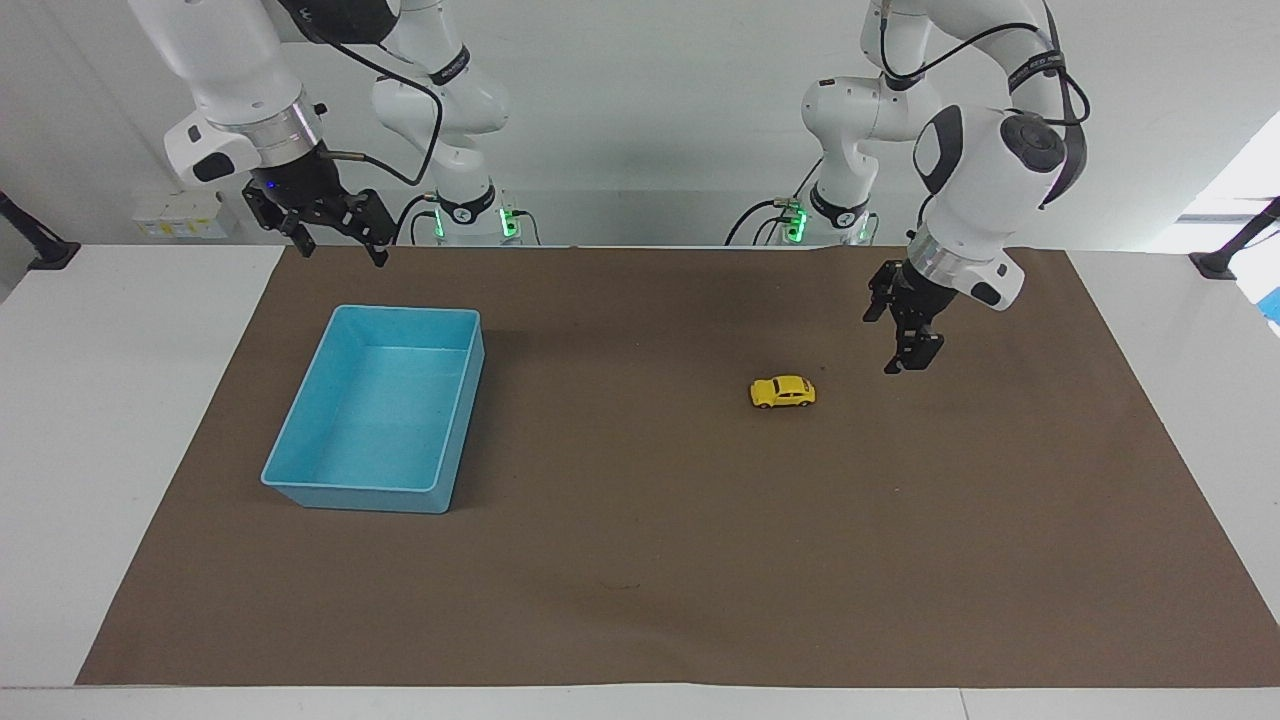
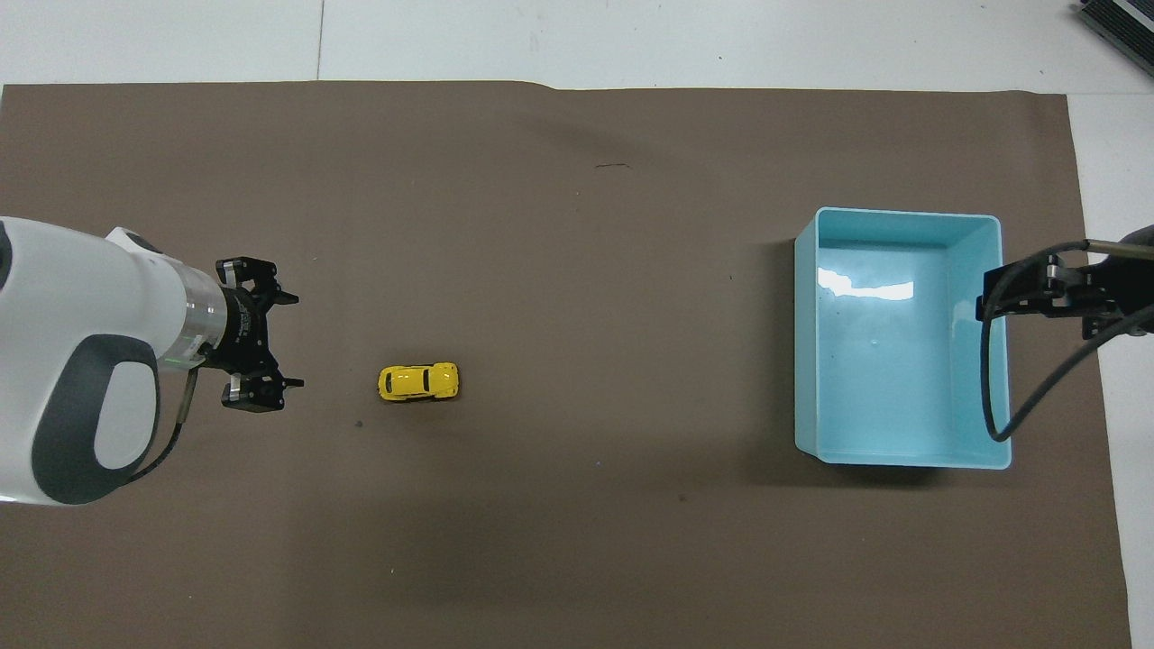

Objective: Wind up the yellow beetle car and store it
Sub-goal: 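Reach the left gripper toward the yellow toy car, then lower the left gripper onto the yellow car and grip it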

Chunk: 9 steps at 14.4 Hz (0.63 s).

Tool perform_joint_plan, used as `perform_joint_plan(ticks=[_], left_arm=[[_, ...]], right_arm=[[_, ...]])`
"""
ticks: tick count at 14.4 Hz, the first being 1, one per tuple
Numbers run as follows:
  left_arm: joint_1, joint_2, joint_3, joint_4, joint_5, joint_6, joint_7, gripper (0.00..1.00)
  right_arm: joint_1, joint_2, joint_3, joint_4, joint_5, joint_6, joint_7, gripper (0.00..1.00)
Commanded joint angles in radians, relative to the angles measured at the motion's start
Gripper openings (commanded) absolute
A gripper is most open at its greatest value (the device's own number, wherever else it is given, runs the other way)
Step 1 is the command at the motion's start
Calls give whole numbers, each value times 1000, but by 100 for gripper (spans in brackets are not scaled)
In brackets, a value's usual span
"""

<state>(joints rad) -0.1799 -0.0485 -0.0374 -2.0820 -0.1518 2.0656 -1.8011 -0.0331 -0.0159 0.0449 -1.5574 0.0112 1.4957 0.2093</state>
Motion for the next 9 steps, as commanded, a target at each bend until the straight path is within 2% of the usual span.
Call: perform_joint_plan(ticks=[1, 4, 7, 9], left_arm=[[-100, 80, 16, -23, -12, 62, -99, 100], [-173, 119, 16, -82, -12, 241, -269, 100], [-203, 121, 16, -136, -12, 286, -277, 100], [-231, 121, 16, -202, -12, 373, -291, 100]], right_arm=[[-10, -9, 1, -1, 13, -5, -21, 100], [-10, -9, 1, -1, 13, -5, -21, 100], [-10, -9, 1, -1, 13, -5, -21, 100], [-10, -9, 1, -1, 13, -5, -21, 100]])
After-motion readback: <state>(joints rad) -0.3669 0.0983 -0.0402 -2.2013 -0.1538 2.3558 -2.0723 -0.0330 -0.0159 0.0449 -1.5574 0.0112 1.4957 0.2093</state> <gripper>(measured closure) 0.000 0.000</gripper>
